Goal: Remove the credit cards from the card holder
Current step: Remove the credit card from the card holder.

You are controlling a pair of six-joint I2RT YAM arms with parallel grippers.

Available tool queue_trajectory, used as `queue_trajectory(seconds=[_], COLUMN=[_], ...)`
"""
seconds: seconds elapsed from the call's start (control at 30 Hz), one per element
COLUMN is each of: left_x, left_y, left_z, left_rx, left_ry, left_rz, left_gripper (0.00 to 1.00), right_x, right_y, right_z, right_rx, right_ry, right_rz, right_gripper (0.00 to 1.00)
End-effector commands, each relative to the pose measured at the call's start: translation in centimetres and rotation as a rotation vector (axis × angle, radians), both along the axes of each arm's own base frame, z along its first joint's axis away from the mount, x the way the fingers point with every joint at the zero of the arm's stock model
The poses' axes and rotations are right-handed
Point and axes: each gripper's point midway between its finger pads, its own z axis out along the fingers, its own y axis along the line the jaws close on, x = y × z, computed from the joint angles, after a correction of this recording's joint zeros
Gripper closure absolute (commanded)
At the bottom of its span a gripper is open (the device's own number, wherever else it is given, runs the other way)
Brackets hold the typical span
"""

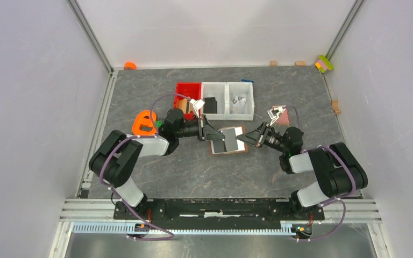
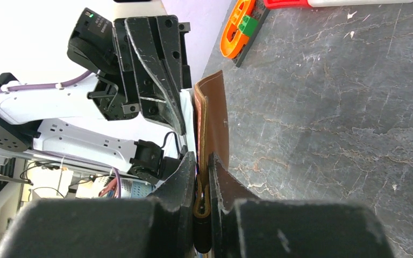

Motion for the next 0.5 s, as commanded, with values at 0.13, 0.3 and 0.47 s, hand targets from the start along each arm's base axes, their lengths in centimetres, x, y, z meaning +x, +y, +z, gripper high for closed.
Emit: queue_trajectory(seconds=[0.13,0.3,0.47], left_x=[0.7,0.7,0.6], left_y=[0.2,0.0,0.0], left_z=[-0.9,-1.1,-0.8], left_rx=[0.002,-0.005,-0.021], left_ry=[0.048,0.059,0.06], left_rz=[0.006,-0.002,-0.01], left_gripper=[0.98,0.98,0.98], right_x=[0.6,0.4,0.9], right_y=[-0.7,0.2,1.0], right_z=[1.3,1.2,-0.6], right_rx=[0.037,0.015,-0.106], right_ry=[-0.063,-0.081,-0.083], right_rz=[-0.04,0.004,0.024], right_gripper=[1.0,0.78,0.63])
